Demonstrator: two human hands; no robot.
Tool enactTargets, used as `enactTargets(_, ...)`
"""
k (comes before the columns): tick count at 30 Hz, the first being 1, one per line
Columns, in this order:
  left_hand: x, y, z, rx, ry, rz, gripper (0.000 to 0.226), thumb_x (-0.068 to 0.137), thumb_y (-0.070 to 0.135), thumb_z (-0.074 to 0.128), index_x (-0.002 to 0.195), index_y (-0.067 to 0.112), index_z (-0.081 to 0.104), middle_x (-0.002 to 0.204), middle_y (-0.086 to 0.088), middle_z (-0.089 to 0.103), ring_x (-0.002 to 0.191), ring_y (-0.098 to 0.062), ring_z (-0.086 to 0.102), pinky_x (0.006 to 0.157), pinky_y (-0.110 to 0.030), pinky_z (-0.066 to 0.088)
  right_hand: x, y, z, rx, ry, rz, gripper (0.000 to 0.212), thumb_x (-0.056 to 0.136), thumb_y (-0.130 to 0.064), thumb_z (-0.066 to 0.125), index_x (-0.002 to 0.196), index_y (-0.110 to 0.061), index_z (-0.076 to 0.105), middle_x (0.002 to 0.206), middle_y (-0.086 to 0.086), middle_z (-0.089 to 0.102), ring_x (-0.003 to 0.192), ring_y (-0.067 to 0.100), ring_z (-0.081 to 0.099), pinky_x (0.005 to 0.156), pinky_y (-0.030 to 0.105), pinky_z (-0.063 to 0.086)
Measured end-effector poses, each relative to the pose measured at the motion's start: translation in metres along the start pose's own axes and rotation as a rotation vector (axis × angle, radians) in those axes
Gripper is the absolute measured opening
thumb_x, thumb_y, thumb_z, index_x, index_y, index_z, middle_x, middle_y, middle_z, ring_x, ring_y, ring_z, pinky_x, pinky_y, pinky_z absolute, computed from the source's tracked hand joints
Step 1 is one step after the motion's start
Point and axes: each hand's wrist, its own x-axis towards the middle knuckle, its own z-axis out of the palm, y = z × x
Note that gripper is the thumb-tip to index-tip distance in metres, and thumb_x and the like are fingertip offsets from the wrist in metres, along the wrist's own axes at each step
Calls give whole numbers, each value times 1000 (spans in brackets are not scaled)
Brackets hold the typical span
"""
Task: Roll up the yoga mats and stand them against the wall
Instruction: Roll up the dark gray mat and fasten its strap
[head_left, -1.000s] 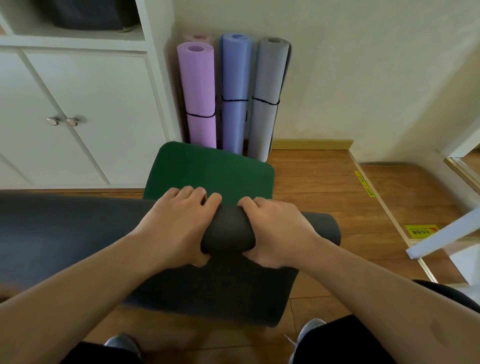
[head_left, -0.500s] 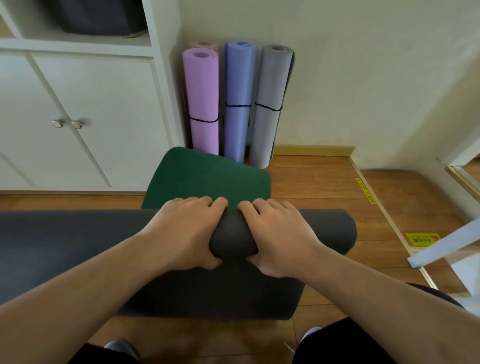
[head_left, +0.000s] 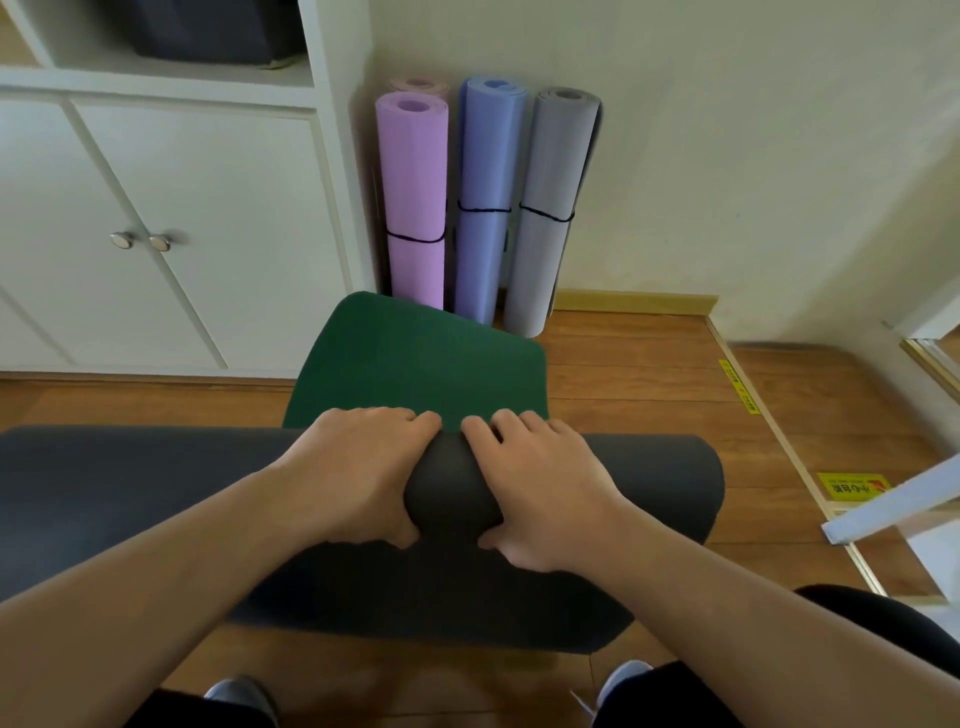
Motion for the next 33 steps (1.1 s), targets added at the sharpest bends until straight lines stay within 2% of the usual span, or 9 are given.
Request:
enactTargets(4, 1, -2, 5, 8, 33, 9, 99, 59, 74, 78, 140, 34, 37, 123, 13, 51, 111, -13, 55, 96, -35, 50, 3, 12, -2, 60, 31, 7, 85, 71, -56, 87, 137, -24, 44, 119, -2, 62, 107, 23, 62, 90, 43, 55)
enactTargets(7, 2, -6, 8, 113, 77, -1, 121, 57, 76, 83, 151, 28, 25, 137, 6, 48, 125, -20, 52, 106, -39, 47, 3, 20, -7, 100, 0, 42, 86, 70, -59, 87, 137, -25, 46, 116, -4, 62, 103, 21, 63, 86, 42, 57)
enactTargets(14, 5, 4, 5, 51, 177, 14, 92, 61, 67, 83, 128, 27, 36, 115, 9, 60, 102, -18, 62, 91, -40, 53, 3, 5, -4, -4, 13, 42, 119, 67, -63, 89, 156, -20, 23, 143, 4, 47, 133, 29, 48, 118, 48, 39)
enactTargets(19, 2, 8, 8, -16, 174, 28, 98, 61, 69, 82, 136, 31, 32, 122, 12, 60, 108, -17, 60, 95, -36, 50, 3, 2, -2, 88, 58, 16, 91, 69, -63, 87, 138, -24, 43, 123, -2, 60, 110, 22, 61, 92, 40, 52)
enactTargets(22, 1, 11, 14, 150, 199, 13, 122, 61, 72, 82, 155, 23, 22, 143, 2, 47, 128, -23, 51, 110, -41, 44, 2, 9, -7, 122, 66, 46, 88, 68, -66, 85, 135, -25, 47, 115, -4, 64, 101, 21, 64, 81, 38, 53)
enactTargets(24, 3, 16, 18, 216, 218, 9, 118, 65, 69, 83, 154, 20, 23, 143, -2, 46, 128, -27, 51, 109, -43, 44, 2, 11, -8, 143, 33, 75, 89, 65, -69, 85, 133, -27, 48, 113, -5, 64, 98, 20, 65, 78, 38, 55)
enactTargets(28, 6, 19, 18, 161, 234, 54, 95, 72, 61, 81, 145, 24, 34, 134, 4, 55, 119, -22, 59, 100, -39, 49, 1, 8, -5, 141, -7, 72, 92, 67, -66, 86, 138, -26, 43, 122, -2, 59, 111, 23, 60, 94, 42, 54)
enactTargets(31, 6, 11, 12, 81, 252, 68, 89, 67, 63, 79, 140, 31, 40, 125, 11, 59, 112, -18, 61, 97, -36, 49, 0, -1, -2, 55, 36, 57, 114, 67, -66, 87, 154, -21, 28, 138, 3, 49, 128, 27, 50, 114, 46, 43)
enactTargets(33, 6, 7, 12, 33, 231, 60, 87, 64, 66, 78, 137, 35, 41, 123, 14, 58, 112, -15, 59, 99, -36, 48, 2, -4, 0, 37, 18, 62, 112, 68, -66, 88, 151, -21, 28, 136, 3, 50, 126, 28, 52, 111, 46, 45)
